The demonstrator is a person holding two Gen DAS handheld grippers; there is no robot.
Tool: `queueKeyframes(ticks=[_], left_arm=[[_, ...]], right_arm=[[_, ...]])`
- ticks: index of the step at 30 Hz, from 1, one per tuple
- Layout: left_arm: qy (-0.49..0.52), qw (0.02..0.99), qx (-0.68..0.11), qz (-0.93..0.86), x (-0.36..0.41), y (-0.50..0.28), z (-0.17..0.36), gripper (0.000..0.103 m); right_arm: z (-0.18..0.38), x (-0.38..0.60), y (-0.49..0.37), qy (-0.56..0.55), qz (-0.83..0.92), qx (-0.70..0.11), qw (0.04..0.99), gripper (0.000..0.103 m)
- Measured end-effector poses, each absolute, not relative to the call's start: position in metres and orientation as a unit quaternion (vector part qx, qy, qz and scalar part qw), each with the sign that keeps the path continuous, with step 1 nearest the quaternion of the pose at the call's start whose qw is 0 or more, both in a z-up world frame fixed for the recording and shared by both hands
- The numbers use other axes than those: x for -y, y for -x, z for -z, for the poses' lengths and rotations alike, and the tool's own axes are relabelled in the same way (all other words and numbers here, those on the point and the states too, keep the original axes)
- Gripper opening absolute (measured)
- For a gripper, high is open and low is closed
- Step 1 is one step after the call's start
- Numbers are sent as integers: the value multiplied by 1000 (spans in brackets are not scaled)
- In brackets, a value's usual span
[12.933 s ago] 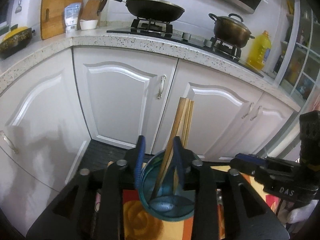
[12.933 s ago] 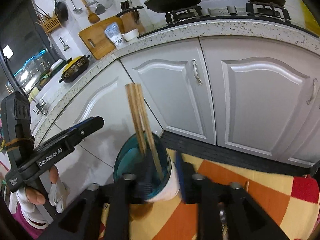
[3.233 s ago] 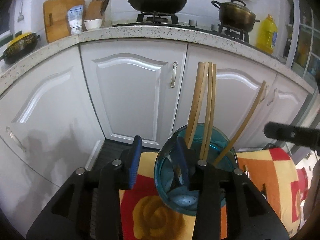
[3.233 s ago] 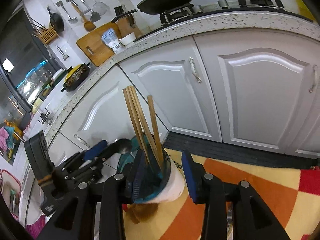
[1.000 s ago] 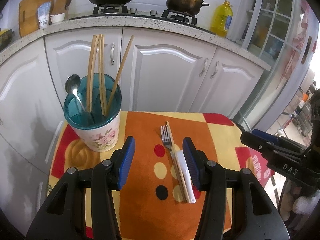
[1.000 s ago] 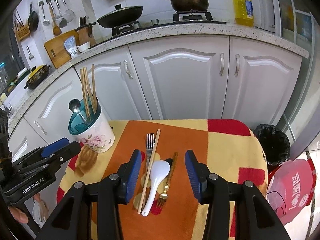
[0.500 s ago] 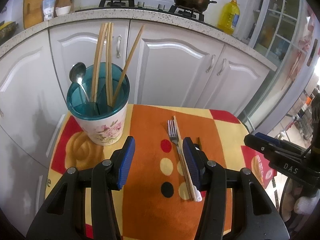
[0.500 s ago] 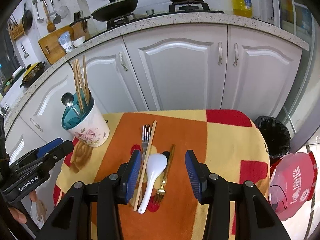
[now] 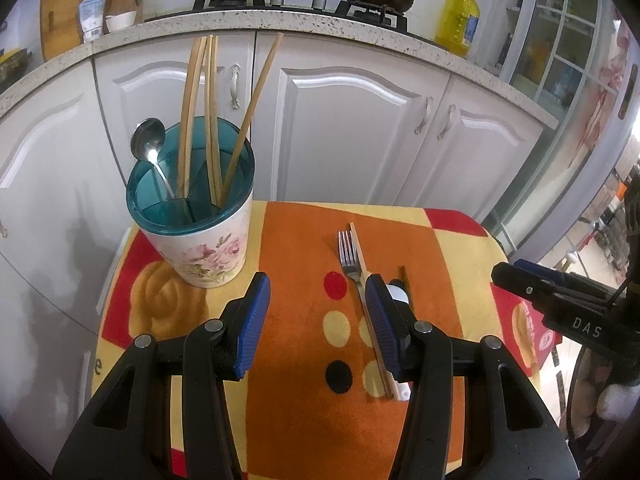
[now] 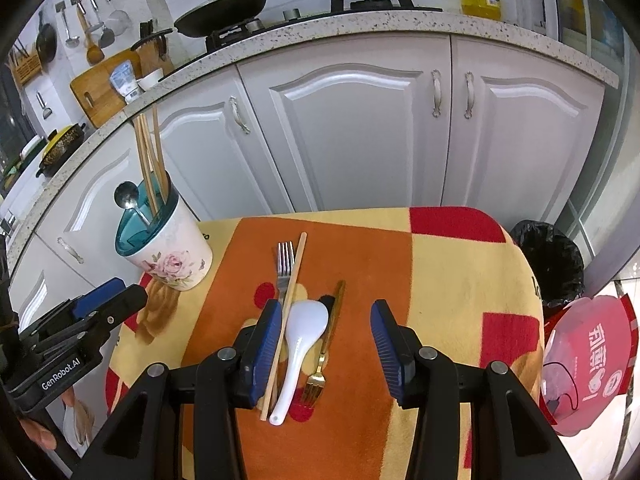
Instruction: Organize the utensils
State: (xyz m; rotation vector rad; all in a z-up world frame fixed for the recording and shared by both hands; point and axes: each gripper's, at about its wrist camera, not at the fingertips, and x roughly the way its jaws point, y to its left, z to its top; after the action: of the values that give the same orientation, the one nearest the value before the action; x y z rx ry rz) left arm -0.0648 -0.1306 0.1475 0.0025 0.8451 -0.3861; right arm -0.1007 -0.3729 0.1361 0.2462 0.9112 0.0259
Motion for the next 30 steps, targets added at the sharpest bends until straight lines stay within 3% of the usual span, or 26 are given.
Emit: queueKeyframes(ticks=[4,16,30], left_arm=[[-2,894,-409,184,131,63,-145,49],[11,887,-426,181,124,54,-131,49],[43,848,-481,220,131,32,-91,49]], right_arm=[[-131,375,98,-124,-10,-444,887,50],[-113,373,90,-124,-20,-463,877,50],[-53,375,54,-152,-58,-492,855,45]])
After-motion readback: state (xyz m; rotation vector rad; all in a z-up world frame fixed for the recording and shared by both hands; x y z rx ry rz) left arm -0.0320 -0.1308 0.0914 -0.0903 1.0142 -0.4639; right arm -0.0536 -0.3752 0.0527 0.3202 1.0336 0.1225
